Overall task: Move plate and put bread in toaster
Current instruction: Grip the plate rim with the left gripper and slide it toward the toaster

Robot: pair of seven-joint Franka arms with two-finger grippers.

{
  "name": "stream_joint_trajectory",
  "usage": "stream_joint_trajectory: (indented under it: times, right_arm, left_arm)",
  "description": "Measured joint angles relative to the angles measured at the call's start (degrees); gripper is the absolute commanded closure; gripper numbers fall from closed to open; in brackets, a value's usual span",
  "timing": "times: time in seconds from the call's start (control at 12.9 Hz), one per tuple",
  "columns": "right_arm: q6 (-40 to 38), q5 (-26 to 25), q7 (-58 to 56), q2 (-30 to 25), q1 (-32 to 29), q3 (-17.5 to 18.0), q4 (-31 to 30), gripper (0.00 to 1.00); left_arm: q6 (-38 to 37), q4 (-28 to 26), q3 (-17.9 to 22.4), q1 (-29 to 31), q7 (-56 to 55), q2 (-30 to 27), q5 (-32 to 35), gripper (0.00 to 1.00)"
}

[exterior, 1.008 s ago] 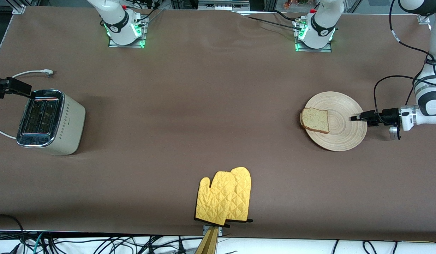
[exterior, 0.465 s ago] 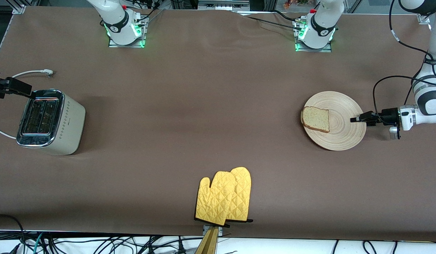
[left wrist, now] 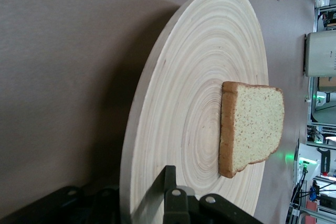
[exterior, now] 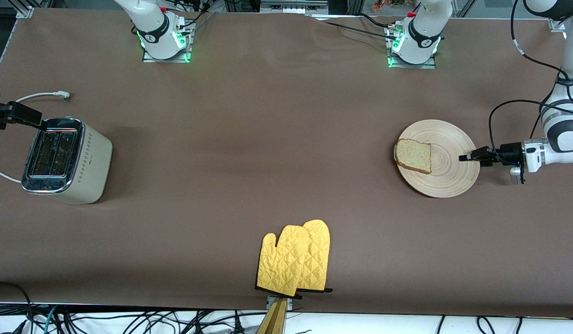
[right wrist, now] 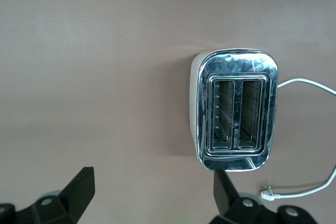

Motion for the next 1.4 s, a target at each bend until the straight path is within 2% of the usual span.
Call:
stream_joint_trajectory:
  times: [0.16,0.54,1.01,1.4]
  right_arm:
    - [0.0,0.0,0.0,0.0,0.0,0.0,0.0,0.0]
    - [0.0,0.0,0.0,0.0,0.0,0.0,0.0,0.0]
    - [0.0,0.0,0.0,0.0,0.0,0.0,0.0,0.0]
    - [0.01,-0.01,0.0,0.0,-0.02,0.0,0.0,0.0]
  left_arm:
    - [1.0,-0.03,-2.33,-0.41,0.01,0.07,-0.62,1.0]
    - [2.35,-0.53,-7.78,-1.89,-0.1,0.42,-7.46,1.0]
    - [3.03,-1.27,-8.84,-6.31,-3.43,1.72,-15.12,1.0]
    - [0.21,-1.27,-8.91,-7.06,-8.59,1.72,-21.55,1.0]
